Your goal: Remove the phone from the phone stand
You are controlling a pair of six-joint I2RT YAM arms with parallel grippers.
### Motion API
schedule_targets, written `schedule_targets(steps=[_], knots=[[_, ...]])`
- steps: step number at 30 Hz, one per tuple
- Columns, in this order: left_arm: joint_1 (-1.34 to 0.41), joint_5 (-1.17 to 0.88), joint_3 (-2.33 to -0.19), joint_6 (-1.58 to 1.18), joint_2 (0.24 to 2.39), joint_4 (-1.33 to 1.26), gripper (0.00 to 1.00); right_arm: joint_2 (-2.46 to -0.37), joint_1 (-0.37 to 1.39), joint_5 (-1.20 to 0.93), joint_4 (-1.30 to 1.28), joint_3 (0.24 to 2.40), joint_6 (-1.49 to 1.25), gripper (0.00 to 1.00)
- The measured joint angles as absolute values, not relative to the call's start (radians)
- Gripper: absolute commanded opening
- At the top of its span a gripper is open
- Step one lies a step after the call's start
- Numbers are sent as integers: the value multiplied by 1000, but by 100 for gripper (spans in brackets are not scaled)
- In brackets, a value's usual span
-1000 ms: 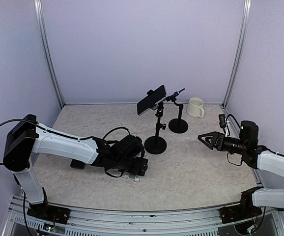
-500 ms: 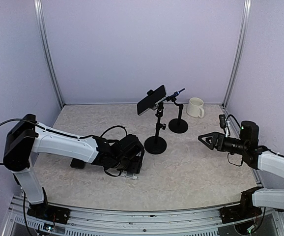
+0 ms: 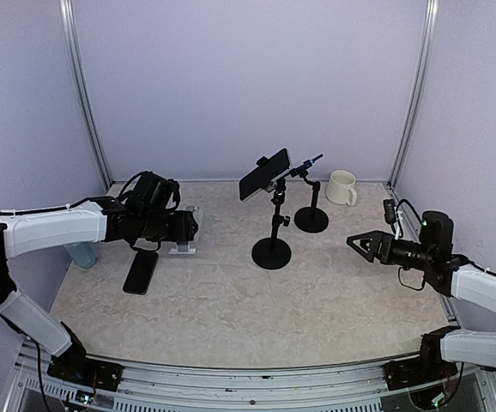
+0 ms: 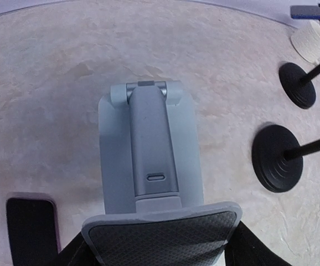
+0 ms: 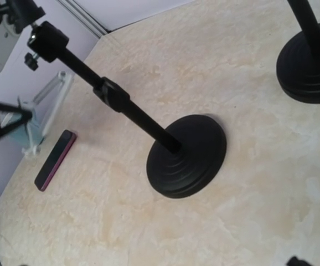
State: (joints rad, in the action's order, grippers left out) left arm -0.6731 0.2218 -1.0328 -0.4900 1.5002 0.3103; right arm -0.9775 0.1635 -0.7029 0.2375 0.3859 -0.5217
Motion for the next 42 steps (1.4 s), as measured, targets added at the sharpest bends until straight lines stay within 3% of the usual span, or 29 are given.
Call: schedule_targets(steps=[12,25,30,42], knots=[[-331,89,-1143,-307,1700,299,49,-933,223,-676,254,384,-457,100],[-266,82,-1406,-189,1964,338,48,-940,297,-686,251,424,-359,100],[-242,79,-1416,-173,2011,361,48,-936,332,-704,253,431,-324,100],[-191,66,-1416,-171,2027,376,81,-952,368,-709,275,459,-277,97]])
